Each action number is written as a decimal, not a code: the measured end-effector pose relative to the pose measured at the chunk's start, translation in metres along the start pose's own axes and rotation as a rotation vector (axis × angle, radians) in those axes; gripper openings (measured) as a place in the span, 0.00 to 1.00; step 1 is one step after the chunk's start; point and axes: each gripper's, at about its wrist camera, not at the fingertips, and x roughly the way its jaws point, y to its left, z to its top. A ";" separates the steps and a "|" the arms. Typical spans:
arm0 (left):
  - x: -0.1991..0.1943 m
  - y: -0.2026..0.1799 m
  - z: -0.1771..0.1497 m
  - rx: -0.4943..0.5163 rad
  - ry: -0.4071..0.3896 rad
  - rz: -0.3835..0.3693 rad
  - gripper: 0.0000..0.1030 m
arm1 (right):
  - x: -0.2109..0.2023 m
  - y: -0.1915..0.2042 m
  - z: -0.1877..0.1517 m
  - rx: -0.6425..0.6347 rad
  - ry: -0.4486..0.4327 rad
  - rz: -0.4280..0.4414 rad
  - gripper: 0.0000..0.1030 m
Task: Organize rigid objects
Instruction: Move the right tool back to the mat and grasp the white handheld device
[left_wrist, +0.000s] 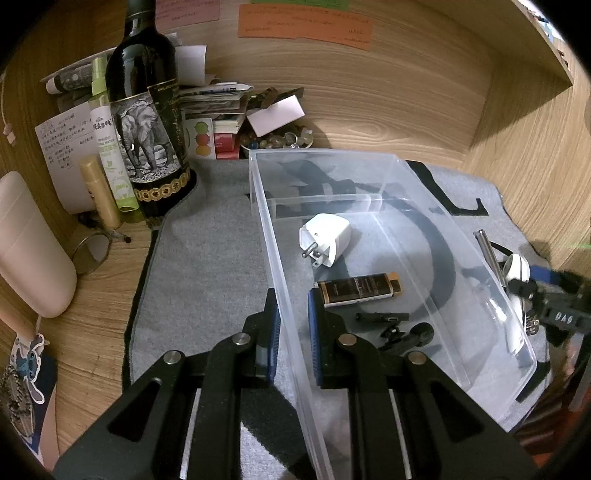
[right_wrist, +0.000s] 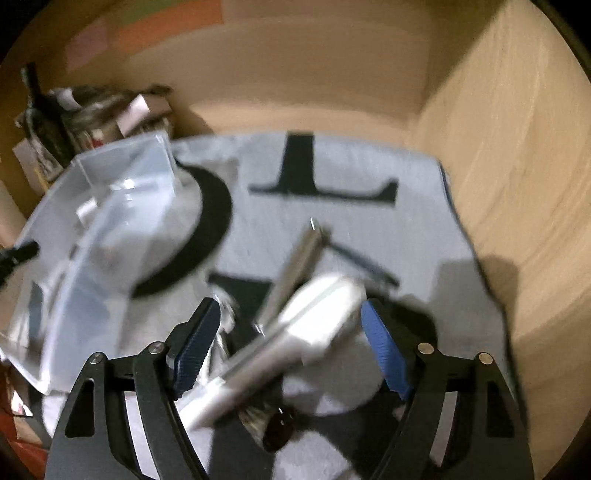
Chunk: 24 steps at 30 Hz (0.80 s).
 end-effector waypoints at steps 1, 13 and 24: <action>0.000 0.000 0.000 0.001 0.000 0.001 0.13 | 0.002 -0.003 -0.003 0.010 0.009 -0.001 0.74; 0.000 -0.002 -0.001 -0.004 0.000 0.005 0.13 | 0.020 -0.036 -0.012 0.169 0.011 0.115 0.54; -0.001 -0.003 -0.001 -0.003 0.001 0.010 0.13 | 0.031 -0.024 0.003 0.115 -0.009 0.094 0.36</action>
